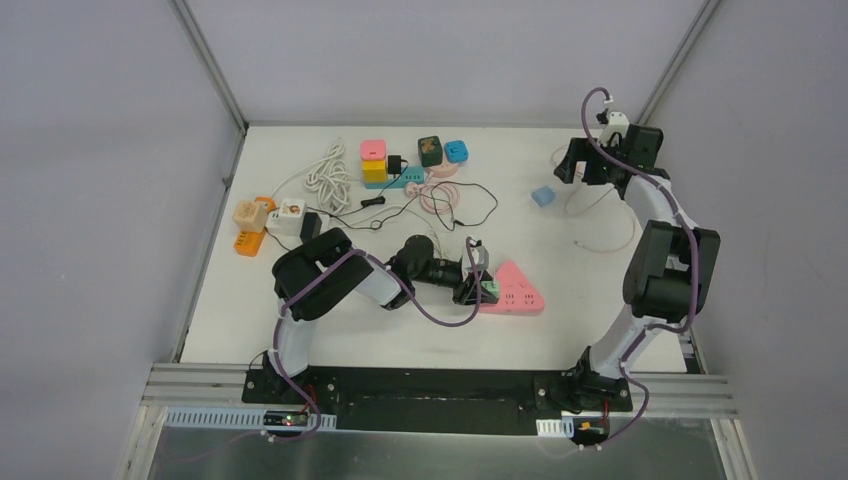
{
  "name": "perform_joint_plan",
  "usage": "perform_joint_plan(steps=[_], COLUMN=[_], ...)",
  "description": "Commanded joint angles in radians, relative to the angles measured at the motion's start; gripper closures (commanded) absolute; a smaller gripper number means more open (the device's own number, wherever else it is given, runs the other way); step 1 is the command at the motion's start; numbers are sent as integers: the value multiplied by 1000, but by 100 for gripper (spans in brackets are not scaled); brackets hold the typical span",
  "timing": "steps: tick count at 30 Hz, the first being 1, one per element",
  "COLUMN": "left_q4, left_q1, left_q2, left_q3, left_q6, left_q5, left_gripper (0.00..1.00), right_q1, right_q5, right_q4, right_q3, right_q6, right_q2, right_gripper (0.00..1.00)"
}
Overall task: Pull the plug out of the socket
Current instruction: Place the plug at the center of the board.
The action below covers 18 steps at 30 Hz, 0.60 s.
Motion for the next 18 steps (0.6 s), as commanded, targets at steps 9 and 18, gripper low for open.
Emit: perform_joint_plan(steps=[9,18], left_q4=[-82,-110], left_q1=[-15,-21], left_q2=[-11,-12], left_q3=[-1,7], left_q6=[22,37], left_q5=[-17,-26], left_gripper=[100,100], right_q1=[-4,-4], right_q5=[-180,-289], right_q4=[-100,-118], right_q3=[-56,-223], right_q6=[-152,-253], right_q2=[-252,-496], right_gripper=[0,0])
